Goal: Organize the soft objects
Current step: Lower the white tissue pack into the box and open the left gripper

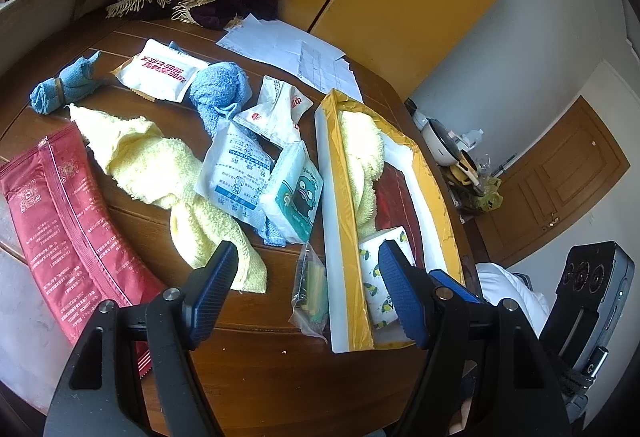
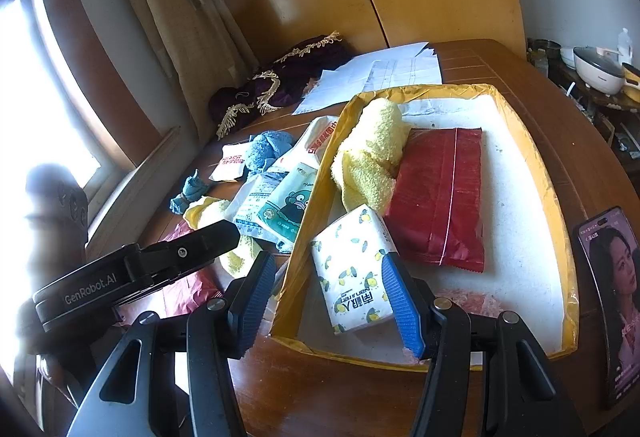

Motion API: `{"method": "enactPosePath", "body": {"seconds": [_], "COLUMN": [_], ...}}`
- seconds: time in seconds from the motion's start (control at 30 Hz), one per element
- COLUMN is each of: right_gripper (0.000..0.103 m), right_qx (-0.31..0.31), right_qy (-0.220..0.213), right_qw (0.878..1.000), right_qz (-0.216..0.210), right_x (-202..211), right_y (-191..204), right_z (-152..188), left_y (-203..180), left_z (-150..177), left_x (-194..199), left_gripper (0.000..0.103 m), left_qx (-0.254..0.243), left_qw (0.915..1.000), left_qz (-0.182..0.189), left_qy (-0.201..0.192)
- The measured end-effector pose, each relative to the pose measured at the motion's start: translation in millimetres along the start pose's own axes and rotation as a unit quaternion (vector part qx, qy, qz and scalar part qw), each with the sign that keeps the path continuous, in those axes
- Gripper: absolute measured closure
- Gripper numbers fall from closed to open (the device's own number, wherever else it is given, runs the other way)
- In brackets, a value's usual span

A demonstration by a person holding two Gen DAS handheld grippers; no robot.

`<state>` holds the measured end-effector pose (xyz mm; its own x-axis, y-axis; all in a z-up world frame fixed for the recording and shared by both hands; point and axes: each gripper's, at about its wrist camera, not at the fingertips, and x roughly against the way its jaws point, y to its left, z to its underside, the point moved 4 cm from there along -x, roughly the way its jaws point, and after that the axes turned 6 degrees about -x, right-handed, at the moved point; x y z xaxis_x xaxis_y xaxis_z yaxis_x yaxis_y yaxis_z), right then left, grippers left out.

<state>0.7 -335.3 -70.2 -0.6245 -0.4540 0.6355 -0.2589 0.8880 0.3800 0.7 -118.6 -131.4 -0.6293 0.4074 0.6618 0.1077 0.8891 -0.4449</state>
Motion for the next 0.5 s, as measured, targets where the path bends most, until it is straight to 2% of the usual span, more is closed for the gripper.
{"method": "enactPosePath", "body": {"seconds": [0.5], "right_gripper": [0.045], "right_qx": [-0.001], "right_qy": [0.007], "right_qw": [1.0], "right_qz": [-0.001], "right_x": [-5.1], "right_y": [0.8], "right_z": [2.2], "left_y": [7.9], "left_z": [6.2], "left_x": [-0.9], "left_gripper": [0.031], "left_qx": [0.006], "left_qw": [0.9999], "left_qz": [-0.013], "left_qy": [0.004]}}
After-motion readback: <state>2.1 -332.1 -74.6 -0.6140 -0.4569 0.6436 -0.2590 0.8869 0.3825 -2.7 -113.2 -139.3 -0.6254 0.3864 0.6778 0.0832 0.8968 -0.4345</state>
